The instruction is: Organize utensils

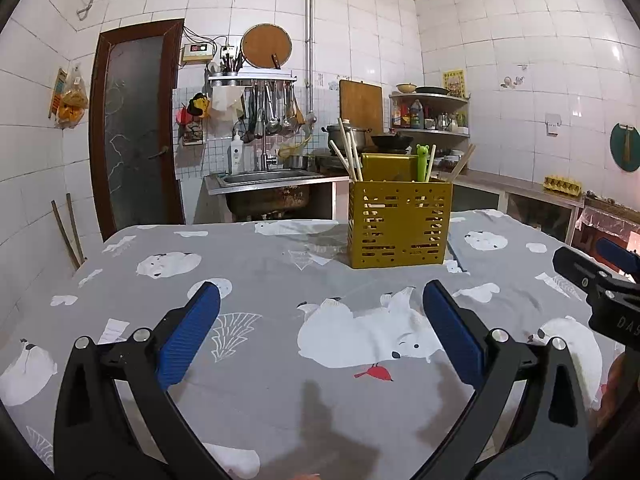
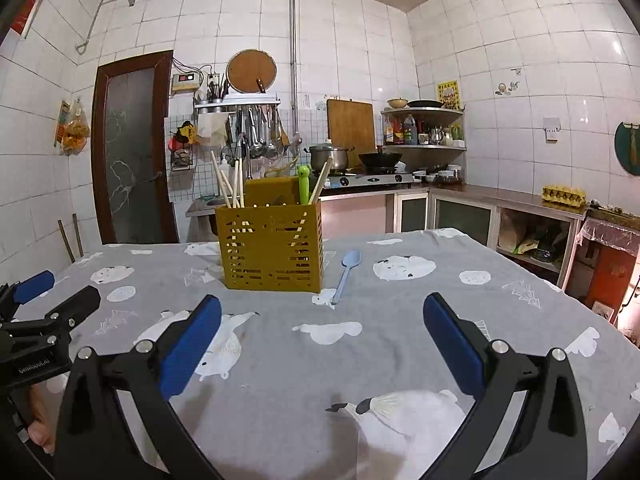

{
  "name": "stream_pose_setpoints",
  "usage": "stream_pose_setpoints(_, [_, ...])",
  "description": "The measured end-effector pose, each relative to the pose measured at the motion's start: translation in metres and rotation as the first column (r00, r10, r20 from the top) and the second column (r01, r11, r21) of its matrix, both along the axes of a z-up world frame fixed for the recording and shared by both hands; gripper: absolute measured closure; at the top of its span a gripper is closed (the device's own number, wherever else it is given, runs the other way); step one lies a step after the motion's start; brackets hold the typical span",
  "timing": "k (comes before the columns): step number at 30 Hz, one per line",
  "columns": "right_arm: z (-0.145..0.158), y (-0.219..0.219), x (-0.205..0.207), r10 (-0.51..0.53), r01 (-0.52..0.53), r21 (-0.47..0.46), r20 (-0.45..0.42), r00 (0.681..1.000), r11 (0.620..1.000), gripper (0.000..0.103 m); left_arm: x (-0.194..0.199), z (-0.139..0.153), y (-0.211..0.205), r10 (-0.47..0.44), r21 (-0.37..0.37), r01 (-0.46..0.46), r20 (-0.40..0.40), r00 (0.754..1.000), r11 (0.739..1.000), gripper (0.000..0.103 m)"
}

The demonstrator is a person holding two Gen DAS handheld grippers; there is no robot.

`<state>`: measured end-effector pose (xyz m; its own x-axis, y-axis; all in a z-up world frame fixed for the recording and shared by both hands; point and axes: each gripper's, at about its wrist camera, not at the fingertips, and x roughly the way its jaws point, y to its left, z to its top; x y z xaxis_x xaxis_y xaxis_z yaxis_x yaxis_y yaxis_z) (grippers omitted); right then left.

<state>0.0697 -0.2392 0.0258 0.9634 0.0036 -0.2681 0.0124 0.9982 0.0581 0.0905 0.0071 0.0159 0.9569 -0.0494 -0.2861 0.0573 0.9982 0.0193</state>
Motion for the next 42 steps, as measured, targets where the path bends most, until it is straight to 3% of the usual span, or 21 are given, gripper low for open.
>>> stream_pose_setpoints(42, [0.000,0.012,-0.010,-0.024,0.026,-0.060,0.039,0.999,0.998,0.004,-0.004,0.003,0.001,-0.003,-0.005,0.003,0.008,1.000,1.000,0.005])
